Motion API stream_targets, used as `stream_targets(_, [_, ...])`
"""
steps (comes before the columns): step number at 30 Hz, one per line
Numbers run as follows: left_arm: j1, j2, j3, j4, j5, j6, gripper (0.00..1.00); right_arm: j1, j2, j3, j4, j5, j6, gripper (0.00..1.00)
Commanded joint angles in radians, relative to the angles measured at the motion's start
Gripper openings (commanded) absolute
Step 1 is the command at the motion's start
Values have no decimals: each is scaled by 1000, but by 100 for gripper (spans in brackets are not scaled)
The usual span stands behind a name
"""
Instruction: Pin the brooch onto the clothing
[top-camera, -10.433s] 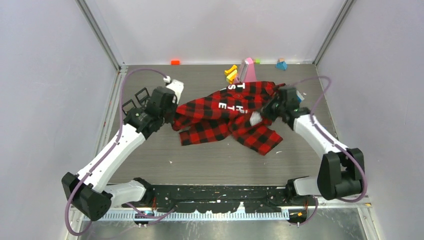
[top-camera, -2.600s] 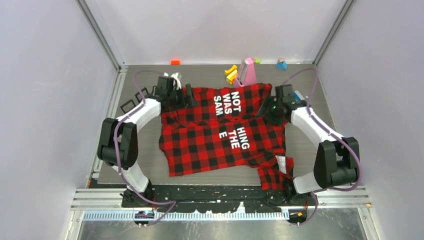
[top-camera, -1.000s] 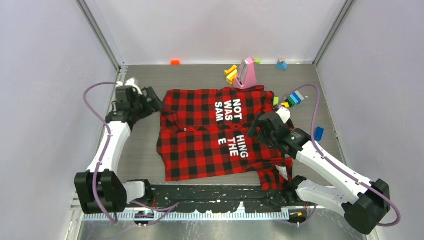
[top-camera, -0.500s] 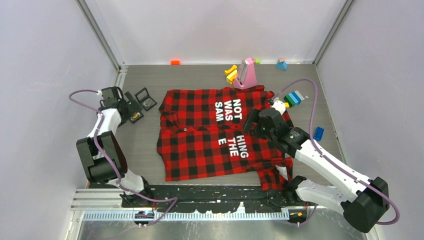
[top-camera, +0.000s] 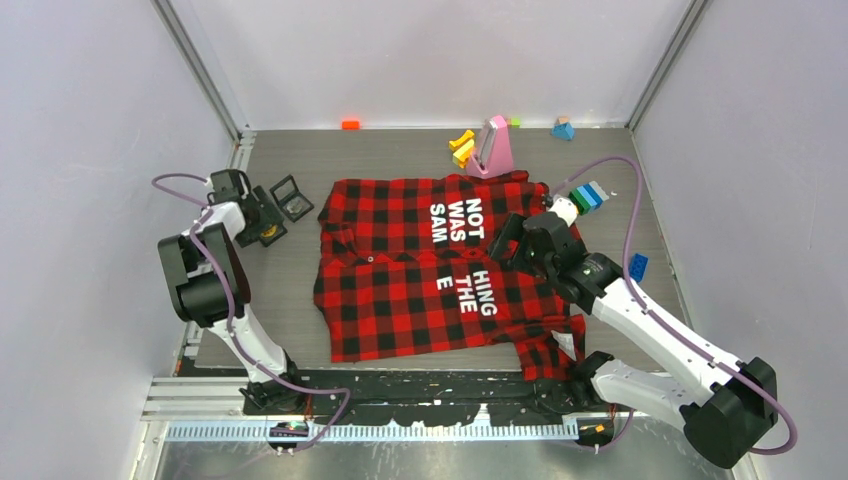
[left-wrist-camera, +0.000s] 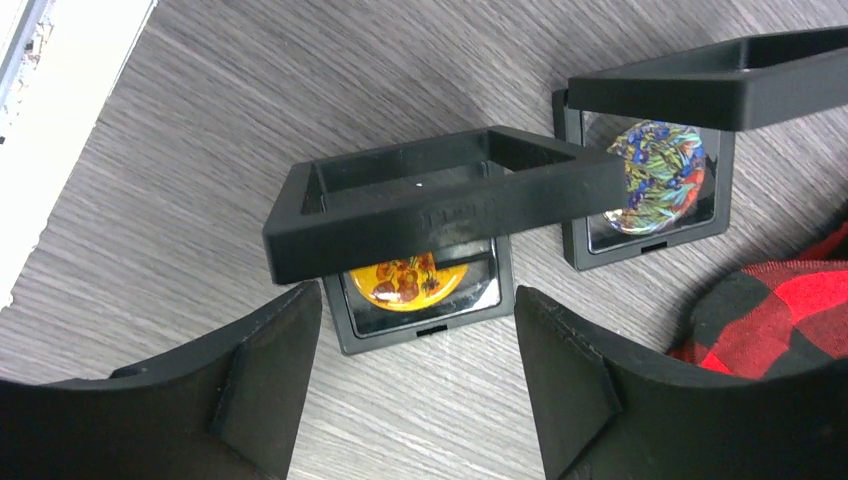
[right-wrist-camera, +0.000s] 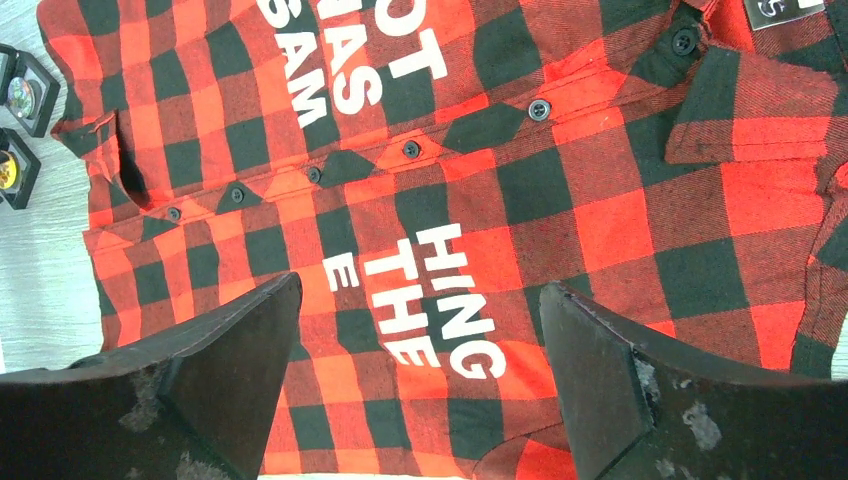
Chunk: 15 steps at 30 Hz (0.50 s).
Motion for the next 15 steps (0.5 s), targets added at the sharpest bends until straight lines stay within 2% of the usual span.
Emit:
stream_targets(1, [7,11,40,35,-13,28,72,-10,-23,7,30,8,-3,94])
stream_targets(9, [14,34,48,31,-48,41,61,-25,-39,-10,26,7,9,94])
stream_targets(15, [26,54,63,32,-43,52,61,-32,-54,-23,23,4,11,94])
